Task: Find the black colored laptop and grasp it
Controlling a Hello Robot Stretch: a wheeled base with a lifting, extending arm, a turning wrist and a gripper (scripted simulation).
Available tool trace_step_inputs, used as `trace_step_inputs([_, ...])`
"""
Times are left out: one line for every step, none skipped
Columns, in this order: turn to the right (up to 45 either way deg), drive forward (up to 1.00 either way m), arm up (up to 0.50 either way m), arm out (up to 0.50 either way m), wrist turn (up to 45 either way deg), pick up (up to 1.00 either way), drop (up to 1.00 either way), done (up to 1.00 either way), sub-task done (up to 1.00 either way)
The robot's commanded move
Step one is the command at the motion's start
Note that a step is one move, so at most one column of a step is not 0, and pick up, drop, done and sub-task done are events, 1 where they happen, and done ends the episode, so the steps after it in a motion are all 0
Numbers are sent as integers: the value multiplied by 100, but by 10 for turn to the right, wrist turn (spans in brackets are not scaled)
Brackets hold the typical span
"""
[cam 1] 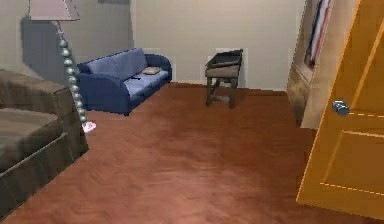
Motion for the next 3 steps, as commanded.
trace_step_inputs([450, 0, 0, 0, 0, 0, 0, 0, 0])
trace_step_inputs([330, 0, 0, 0, 0, 0, 0, 0, 0])
trace_step_inputs([30, 0, 0, 0, 0, 0, 0, 0, 0])
